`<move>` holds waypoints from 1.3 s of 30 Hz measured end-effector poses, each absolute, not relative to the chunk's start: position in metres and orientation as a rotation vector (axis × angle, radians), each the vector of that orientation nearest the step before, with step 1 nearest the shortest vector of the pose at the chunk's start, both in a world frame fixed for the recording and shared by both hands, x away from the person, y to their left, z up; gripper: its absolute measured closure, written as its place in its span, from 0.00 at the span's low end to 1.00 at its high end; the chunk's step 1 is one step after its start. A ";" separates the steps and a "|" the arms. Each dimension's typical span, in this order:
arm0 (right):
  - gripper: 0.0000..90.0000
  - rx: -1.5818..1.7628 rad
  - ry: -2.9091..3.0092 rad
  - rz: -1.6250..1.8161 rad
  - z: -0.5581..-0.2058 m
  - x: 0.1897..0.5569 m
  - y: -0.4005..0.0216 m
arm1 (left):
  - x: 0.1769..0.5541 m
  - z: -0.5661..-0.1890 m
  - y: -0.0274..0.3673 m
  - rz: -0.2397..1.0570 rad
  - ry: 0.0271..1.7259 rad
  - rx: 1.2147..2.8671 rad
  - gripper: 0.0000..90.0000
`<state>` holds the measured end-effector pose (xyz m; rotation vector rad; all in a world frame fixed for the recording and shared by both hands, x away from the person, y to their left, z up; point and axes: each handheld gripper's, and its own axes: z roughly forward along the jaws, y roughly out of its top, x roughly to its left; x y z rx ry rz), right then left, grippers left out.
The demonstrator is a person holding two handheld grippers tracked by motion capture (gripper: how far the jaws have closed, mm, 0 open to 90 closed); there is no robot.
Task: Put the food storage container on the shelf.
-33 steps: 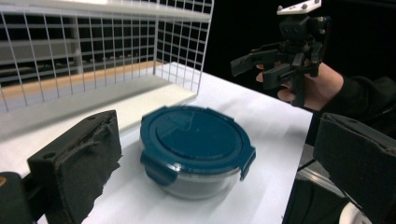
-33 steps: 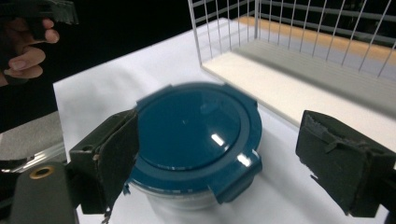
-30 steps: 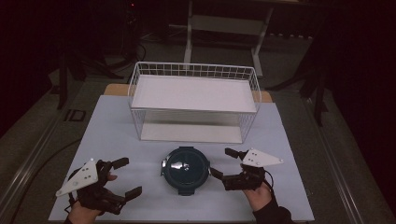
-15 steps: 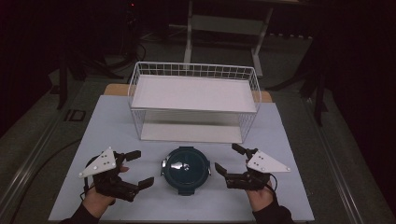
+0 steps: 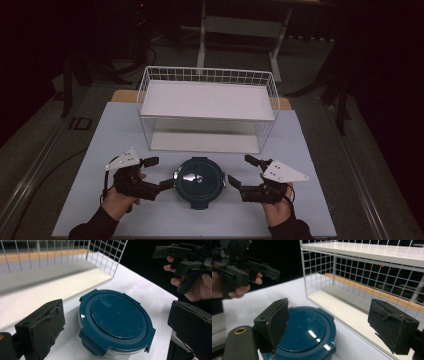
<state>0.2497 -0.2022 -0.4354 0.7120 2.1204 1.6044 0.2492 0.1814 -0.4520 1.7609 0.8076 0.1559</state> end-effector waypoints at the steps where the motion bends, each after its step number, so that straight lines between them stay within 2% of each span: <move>1: 0.18 0.715 2.126 1.584 -0.436 0.250 -0.201 | 0.255 -0.455 0.179 0.107 0.849 1.776 0.01; 4: 0.18 0.734 2.144 1.575 -0.438 0.251 -0.199 | 0.260 -0.460 0.177 0.067 0.897 1.790 0.01; 7: 0.11 0.780 2.159 1.560 -0.441 0.251 -0.196 | 0.271 -0.473 0.175 -0.023 0.990 1.799 0.01; 12: 0.11 0.785 2.167 1.551 -0.445 0.251 -0.193 | 0.276 -0.486 0.173 -0.095 1.050 1.797 0.01; 13: 0.11 0.786 2.181 1.536 -0.446 0.250 -0.191 | 0.279 -0.491 0.172 -0.160 1.073 1.794 0.01; 16: 0.11 0.786 2.200 1.528 -0.448 0.250 -0.189 | 0.283 -0.496 0.172 -0.222 1.115 1.793 0.01; 18: 0.11 0.800 2.217 1.529 -0.450 0.250 -0.187 | 0.292 -0.503 0.172 -0.343 1.182 1.793 0.01; 20: 0.11 0.804 2.224 1.530 -0.451 0.250 -0.187 | 0.294 -0.504 0.172 -0.363 1.186 1.793 0.02; 21: 0.11 0.804 2.231 1.529 -0.450 0.250 -0.187 | 0.298 -0.508 0.172 -0.430 1.222 1.794 0.05; 23: 0.11 0.809 2.238 1.527 -0.450 0.250 -0.187 | 0.301 -0.512 0.173 -0.474 1.251 1.781 0.08; 34: 0.11 0.834 2.259 1.527 -0.452 0.250 -0.190 | 0.308 -0.520 0.177 -0.570 1.331 1.698 0.50; 35: 0.14 0.841 2.259 1.525 -0.453 0.251 -0.191 | 0.309 -0.522 0.177 -0.603 1.328 1.684 0.52; 37: 0.14 0.853 2.260 1.522 -0.453 0.251 -0.192 | 0.310 -0.521 0.177 -0.612 1.320 1.681 0.57; 39: 0.14 0.860 2.264 1.521 -0.454 0.251 -0.192 | 0.310 -0.522 0.177 -0.621 1.312 1.691 0.57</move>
